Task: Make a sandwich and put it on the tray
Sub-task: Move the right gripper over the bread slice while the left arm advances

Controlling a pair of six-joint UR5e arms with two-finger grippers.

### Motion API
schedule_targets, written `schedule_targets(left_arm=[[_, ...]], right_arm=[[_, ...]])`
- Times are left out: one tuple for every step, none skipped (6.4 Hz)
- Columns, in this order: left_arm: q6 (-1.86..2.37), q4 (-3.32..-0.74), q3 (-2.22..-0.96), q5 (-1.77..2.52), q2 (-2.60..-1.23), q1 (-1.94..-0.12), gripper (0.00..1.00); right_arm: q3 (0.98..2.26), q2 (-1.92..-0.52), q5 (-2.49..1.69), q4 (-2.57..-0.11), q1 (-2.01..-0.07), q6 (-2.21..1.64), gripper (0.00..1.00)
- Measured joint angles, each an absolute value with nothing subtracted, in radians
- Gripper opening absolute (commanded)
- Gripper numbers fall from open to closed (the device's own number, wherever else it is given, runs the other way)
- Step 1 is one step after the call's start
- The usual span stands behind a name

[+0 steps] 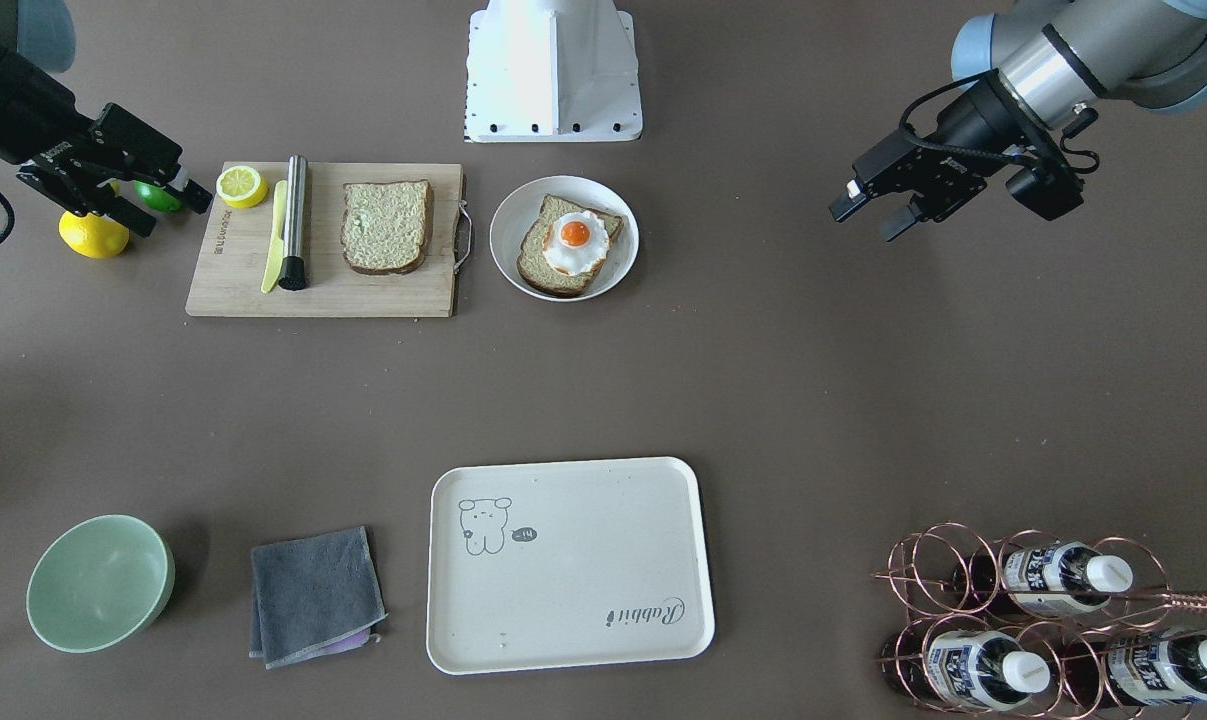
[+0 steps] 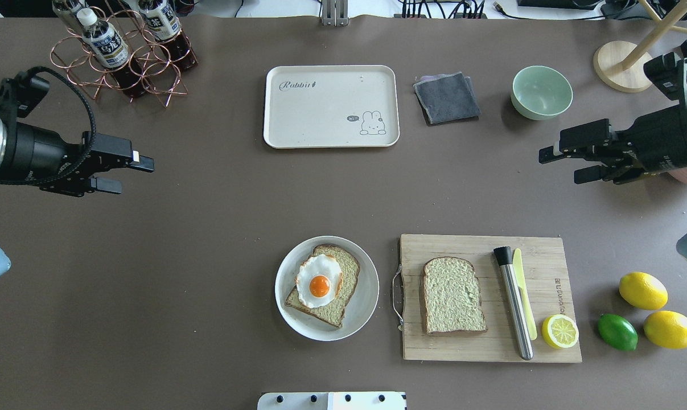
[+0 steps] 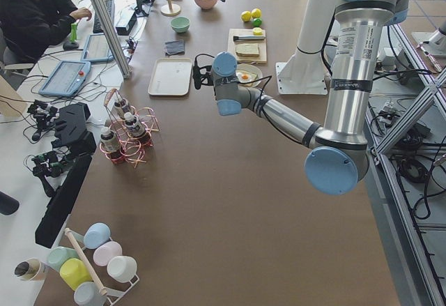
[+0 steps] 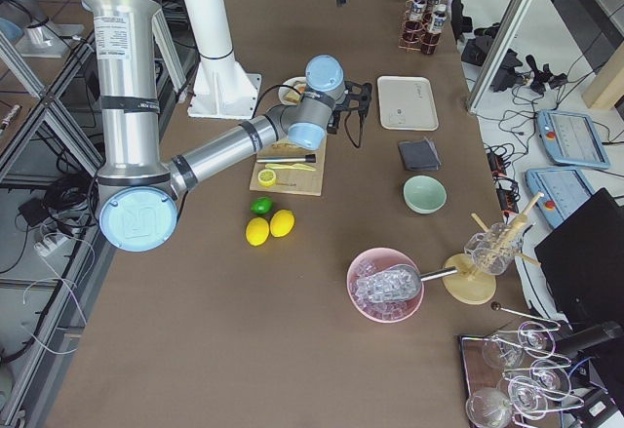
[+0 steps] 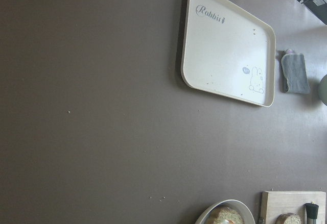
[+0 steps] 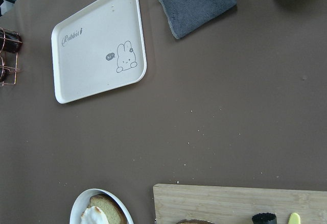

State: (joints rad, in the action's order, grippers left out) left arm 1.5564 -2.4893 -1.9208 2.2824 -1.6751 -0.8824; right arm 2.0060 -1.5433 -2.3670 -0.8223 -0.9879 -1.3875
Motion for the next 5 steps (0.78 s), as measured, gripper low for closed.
schedule_targets(left_arm=[[1.586,-2.489,-1.929,2.283,-1.685,-0.848,0.97],[1.610,-2.489,-1.941,2.297,-1.691,-0.819,0.97],[1.637,-2.489,-1.953,2.338,-1.704,-0.801,0.98],[1.650,-2.490,-1.958,2.383,-1.726,-0.794,0.98],[1.655,-2.490,-1.959,2.402,-1.745,-0.791,0.97]], right_arm=[[2.013,-1.532,-2.308,-0.822,-0.931,-1.430,1.00],[2.017,-1.518,-2.265,-0.822,-0.885,-1.477,1.00],[2.018,-1.509,-2.249,-0.822,-0.856,-1.502,1.00],[2.018,-1.506,-2.236,-0.822,-0.836,-1.519,1.00],[2.019,-1.504,-2.221,-0.822,-0.817,-1.536,1.00]])
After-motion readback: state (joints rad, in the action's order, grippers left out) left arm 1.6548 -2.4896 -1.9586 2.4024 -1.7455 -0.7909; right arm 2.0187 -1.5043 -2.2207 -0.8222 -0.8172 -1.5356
